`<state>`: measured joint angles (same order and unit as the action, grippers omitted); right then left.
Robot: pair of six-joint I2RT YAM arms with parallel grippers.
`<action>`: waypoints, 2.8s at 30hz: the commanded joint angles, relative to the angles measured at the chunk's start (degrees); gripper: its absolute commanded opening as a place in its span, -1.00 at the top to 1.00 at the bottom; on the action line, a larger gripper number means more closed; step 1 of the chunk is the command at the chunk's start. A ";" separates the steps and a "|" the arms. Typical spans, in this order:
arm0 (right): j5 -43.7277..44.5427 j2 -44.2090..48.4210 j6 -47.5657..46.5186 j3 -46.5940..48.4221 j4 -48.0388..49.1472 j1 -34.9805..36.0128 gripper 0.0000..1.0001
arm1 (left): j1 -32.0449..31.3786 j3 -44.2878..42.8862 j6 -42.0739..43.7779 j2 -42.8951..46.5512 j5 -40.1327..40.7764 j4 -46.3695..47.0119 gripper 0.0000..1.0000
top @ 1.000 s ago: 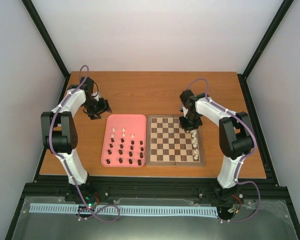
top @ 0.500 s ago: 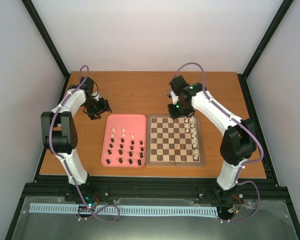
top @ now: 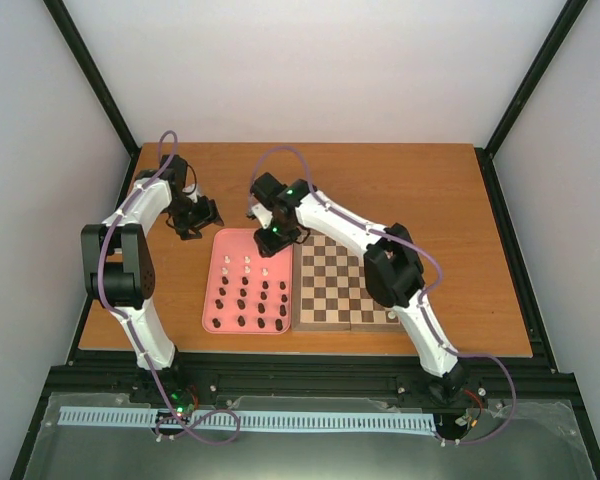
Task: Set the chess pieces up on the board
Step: Pick up the chess piece from the storage box, then place the chess piece on the chessboard.
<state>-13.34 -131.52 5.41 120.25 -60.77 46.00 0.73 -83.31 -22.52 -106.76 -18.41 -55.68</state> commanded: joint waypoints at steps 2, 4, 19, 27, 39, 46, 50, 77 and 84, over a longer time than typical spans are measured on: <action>-3.61 -2.19 -3.14 4.32 -3.37 2.70 0.13 | -0.13 -0.35 0.79 2.18 -0.13 0.00 -0.58; -3.67 -2.98 -3.58 4.31 -3.70 3.68 0.13 | -0.15 -0.19 0.70 2.24 -0.22 0.12 -0.58; -2.50 -7.92 -3.10 6.47 -4.93 4.63 0.22 | -0.16 0.28 0.54 2.70 -0.28 0.34 -0.58; -2.31 -8.78 -3.02 6.76 -4.95 4.54 0.32 | -0.18 0.38 0.62 2.28 -0.63 0.52 -0.58; -2.90 -9.76 -3.04 6.67 -5.29 4.45 0.43 | -0.15 0.65 0.62 2.43 -0.72 0.74 -0.58; -2.10 -10.29 -2.86 7.15 -5.42 4.45 0.41 | -0.17 0.66 0.60 2.61 -0.82 0.64 -0.58; -1.45 -10.02 -2.86 7.20 -5.43 4.45 0.46 | -0.19 0.55 0.54 2.40 -0.92 0.65 -0.58; 9.37 19.99 3.76 -19.38 -2.33 -8.51 0.94 | -0.20 0.14 0.71 2.77 -0.47 0.33 -0.58; 7.28 34.87 6.27 -42.57 0.99 -16.25 0.94 | -0.20 0.46 0.58 2.54 -0.43 0.50 -0.59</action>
<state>-5.21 -100.90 9.58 85.78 -61.25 31.70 0.73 -82.54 -22.55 -105.73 -18.61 -55.31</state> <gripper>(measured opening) 0.043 0.791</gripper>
